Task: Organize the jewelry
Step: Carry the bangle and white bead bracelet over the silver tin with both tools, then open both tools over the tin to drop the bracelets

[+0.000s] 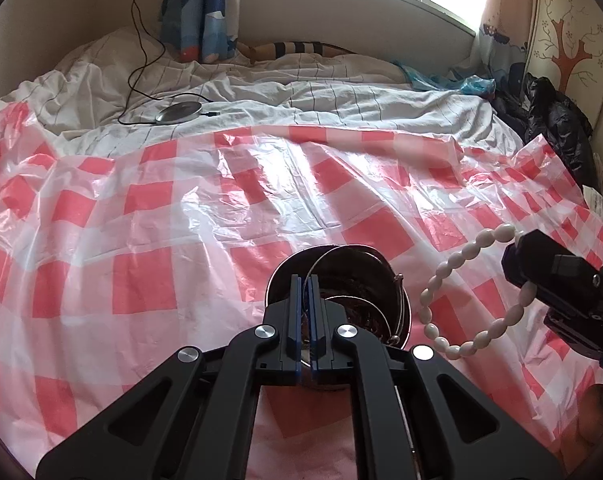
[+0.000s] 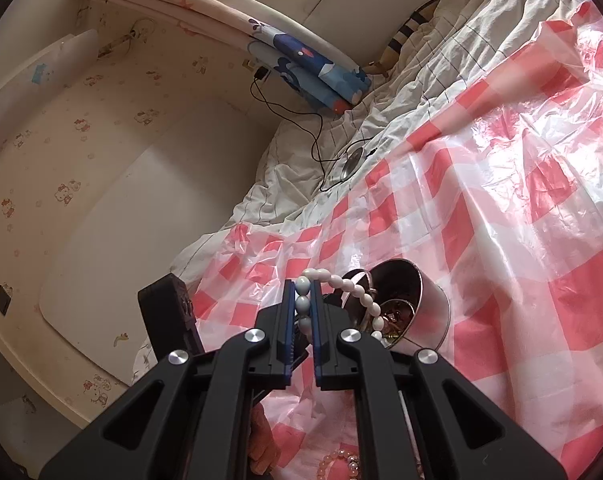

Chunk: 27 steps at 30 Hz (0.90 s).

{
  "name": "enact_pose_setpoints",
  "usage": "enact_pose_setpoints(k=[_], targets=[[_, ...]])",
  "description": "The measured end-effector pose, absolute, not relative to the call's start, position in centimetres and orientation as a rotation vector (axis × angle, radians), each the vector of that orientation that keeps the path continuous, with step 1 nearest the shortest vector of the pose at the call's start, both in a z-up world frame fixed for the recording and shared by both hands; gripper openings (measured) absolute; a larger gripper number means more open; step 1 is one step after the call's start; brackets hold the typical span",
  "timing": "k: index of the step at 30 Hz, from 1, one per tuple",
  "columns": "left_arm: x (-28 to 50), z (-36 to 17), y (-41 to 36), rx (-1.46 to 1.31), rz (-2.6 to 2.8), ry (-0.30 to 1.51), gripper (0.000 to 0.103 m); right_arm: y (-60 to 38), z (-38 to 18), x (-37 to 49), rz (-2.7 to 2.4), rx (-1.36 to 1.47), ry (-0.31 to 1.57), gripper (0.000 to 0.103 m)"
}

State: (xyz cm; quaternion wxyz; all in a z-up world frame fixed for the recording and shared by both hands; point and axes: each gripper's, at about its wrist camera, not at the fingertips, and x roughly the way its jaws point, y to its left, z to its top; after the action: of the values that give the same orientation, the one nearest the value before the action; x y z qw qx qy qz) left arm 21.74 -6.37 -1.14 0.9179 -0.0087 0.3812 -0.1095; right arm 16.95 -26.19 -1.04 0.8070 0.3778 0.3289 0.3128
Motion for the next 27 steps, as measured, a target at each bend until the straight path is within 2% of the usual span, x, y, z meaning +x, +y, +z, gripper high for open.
enact_pose_setpoints(k=[6,9,12,13,16,18,19,27], targets=[[23.3,-2.4,-7.3,0.006,-0.228,0.838,0.006,-25.9,-2.1,18.9,0.651,0.801,0.728,0.008],[23.0,-1.3,-6.1,-0.040,-0.211,0.814,0.009,-25.1,-2.5,19.7,0.657,0.794,0.748,0.008],[22.3,1.0,-3.6,-0.118,-0.168,0.751,0.022,-24.0,-2.7,20.1,0.689,0.792,0.763,0.008],[22.1,1.7,-2.6,-0.152,-0.149,0.730,0.031,-23.6,-2.7,20.3,0.705,0.787,0.770,0.009],[21.7,2.8,-0.7,-0.220,-0.132,0.695,0.038,-22.7,-2.9,20.6,0.601,0.689,0.819,0.010],[21.5,3.0,-0.3,-0.230,-0.133,0.695,0.038,-22.8,-3.2,20.6,0.532,0.632,0.840,0.020],[21.5,3.0,-0.3,-0.227,-0.136,0.698,0.039,-22.9,-3.2,20.6,0.488,0.598,0.844,0.034],[20.7,2.6,-2.0,-0.144,-0.169,0.719,0.044,-25.1,-3.0,20.2,0.403,0.621,0.801,0.045]])
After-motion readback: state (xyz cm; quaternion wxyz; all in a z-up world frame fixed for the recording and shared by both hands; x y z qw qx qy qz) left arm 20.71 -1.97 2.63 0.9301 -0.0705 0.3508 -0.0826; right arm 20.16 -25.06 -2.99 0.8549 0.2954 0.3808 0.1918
